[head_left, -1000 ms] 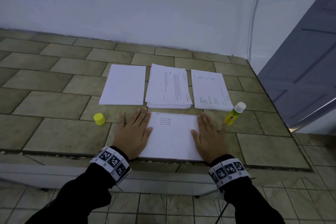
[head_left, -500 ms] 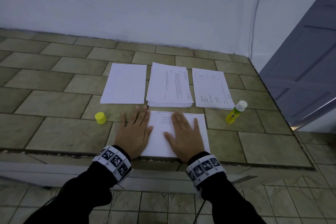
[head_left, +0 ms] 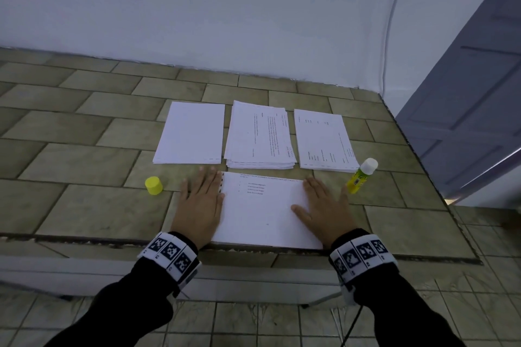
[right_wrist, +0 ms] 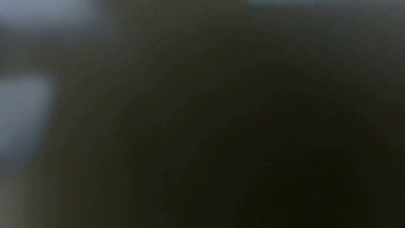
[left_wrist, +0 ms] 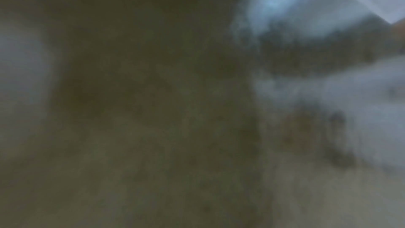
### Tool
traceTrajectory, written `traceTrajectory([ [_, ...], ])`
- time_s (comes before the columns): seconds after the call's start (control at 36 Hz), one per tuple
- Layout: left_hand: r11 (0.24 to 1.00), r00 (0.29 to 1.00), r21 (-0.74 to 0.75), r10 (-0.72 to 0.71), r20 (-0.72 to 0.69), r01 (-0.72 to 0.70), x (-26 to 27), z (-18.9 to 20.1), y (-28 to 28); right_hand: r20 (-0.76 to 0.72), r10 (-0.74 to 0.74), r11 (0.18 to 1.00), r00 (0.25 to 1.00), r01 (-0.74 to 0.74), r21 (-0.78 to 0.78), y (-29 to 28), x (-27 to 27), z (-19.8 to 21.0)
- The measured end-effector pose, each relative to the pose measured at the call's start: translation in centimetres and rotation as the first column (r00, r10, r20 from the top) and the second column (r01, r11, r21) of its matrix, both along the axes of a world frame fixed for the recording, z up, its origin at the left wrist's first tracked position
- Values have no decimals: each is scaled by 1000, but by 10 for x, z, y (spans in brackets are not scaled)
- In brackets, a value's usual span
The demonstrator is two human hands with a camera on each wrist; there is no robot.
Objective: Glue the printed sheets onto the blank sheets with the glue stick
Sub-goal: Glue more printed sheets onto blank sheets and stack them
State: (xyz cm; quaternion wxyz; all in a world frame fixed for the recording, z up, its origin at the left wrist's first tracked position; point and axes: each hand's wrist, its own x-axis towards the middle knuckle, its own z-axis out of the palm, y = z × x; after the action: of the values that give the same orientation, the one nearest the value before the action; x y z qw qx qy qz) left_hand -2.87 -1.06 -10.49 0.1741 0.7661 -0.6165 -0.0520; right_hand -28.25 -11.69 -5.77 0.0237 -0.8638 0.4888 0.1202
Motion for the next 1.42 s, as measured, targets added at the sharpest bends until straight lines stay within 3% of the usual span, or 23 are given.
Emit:
traceTrajectory([
  [0.08, 1000, 999, -25, -16, -39, 15, 1, 1, 0, 55, -13, 998, 998, 10, 57, 2, 5, 10],
  [0.19, 996, 980, -86, -11, -196, -6, 2, 7, 0, 146, -36, 989, 989, 14, 149, -3, 10, 17],
  [0.33, 985, 924, -157, 10, -381, -76, 3, 7, 2, 139, -38, 998, 990, 31, 53, -2, 11, 20],
  [0.42, 982, 907, -163, 13, -421, -90, 3, 6, 2, 120, -65, 998, 991, 64, 13, -3, 8, 21],
  [0.58, 985, 927, -155, 11, -374, -75, 3, 5, 2, 209, -185, 978, 960, 159, 135, -5, -4, 23],
  [0.72, 985, 925, -156, 13, -380, -78, 3, 3, 1, 396, -235, 965, 888, 163, 207, -6, -11, 30],
  [0.97, 979, 904, -183, 2, -427, -89, 0, 9, 5, 545, -249, 952, 800, 99, 290, -4, -35, 92],
  [1.08, 986, 922, -155, 1, -387, -66, 4, 4, 3, 689, -250, 964, 680, 108, 243, -18, -35, 112],
  [1.25, 991, 977, -131, -2, -214, -26, 4, -4, 0, 825, -329, 943, 459, 196, 267, -50, -1, 96],
  [1.42, 994, 983, -104, 6, -184, -25, 2, 1, 0, 788, -395, 919, 473, 206, 337, -78, 44, 62],
])
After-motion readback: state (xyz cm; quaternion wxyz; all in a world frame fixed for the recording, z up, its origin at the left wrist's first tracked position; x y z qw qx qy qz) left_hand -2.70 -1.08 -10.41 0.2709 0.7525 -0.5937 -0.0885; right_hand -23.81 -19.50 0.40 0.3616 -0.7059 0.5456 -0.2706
